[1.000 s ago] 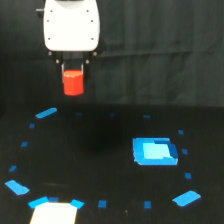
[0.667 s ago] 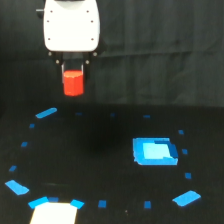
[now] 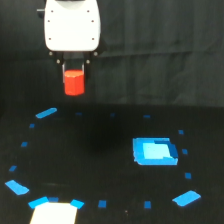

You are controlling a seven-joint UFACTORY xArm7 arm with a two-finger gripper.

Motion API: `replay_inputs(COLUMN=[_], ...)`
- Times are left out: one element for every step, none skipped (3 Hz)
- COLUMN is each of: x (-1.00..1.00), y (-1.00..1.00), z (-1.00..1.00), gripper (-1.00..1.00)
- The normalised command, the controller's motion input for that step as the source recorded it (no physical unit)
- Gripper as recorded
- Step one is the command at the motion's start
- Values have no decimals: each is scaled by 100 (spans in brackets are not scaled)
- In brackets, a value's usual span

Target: Pick up the red object from the table

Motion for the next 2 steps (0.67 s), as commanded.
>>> replay_inputs(x=[10,28], y=[-32,-17], z=[25,9], gripper=[-100,-100])
